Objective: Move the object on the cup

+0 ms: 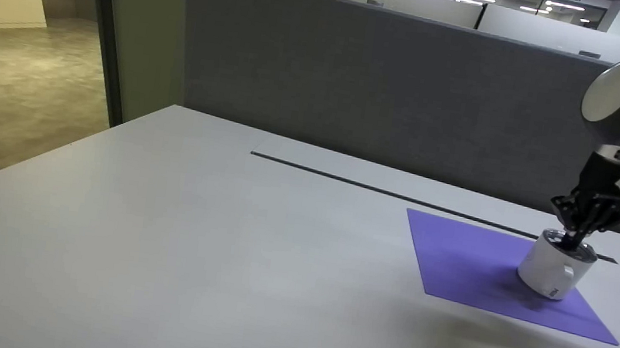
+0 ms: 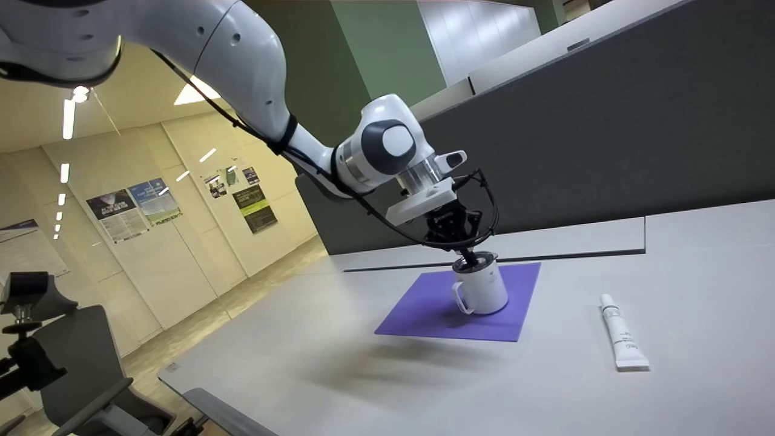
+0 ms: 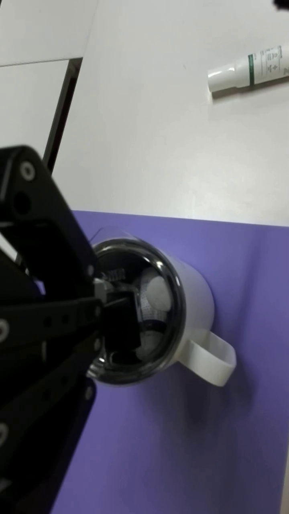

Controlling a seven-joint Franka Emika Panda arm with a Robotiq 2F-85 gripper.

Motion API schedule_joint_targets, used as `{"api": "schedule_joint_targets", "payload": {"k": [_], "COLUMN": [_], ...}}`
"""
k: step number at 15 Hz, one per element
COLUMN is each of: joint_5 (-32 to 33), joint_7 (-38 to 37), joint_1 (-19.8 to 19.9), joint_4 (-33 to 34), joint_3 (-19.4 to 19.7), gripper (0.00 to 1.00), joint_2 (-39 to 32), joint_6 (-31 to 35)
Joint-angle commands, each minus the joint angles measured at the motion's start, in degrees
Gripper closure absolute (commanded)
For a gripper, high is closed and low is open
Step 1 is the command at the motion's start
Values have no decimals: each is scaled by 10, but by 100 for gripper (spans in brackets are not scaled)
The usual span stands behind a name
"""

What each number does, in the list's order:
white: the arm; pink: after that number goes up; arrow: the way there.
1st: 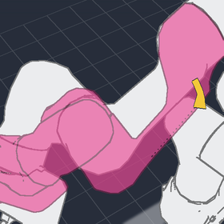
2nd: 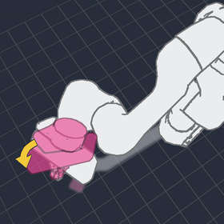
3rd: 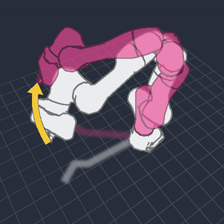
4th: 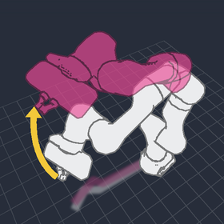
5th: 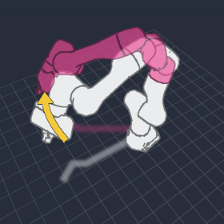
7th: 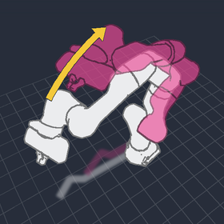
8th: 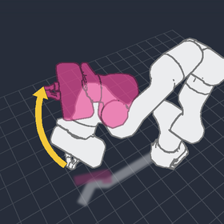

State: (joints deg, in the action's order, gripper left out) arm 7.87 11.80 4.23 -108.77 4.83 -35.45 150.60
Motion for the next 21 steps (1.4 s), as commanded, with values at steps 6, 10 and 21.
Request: {"api": "schedule_joint_targets", "payload": {"k": [6,10,21], "joint_5": [-81,-110,-93], "joint_7": [14,67,73], "joint_1": [57,85,79], "joint_4": [32,77,146], "joint_3": [-43,-54,-26], "gripper": [100,74,1], "joint_2": [45,77,74], "joint_6": [-25,-137,-304]}}
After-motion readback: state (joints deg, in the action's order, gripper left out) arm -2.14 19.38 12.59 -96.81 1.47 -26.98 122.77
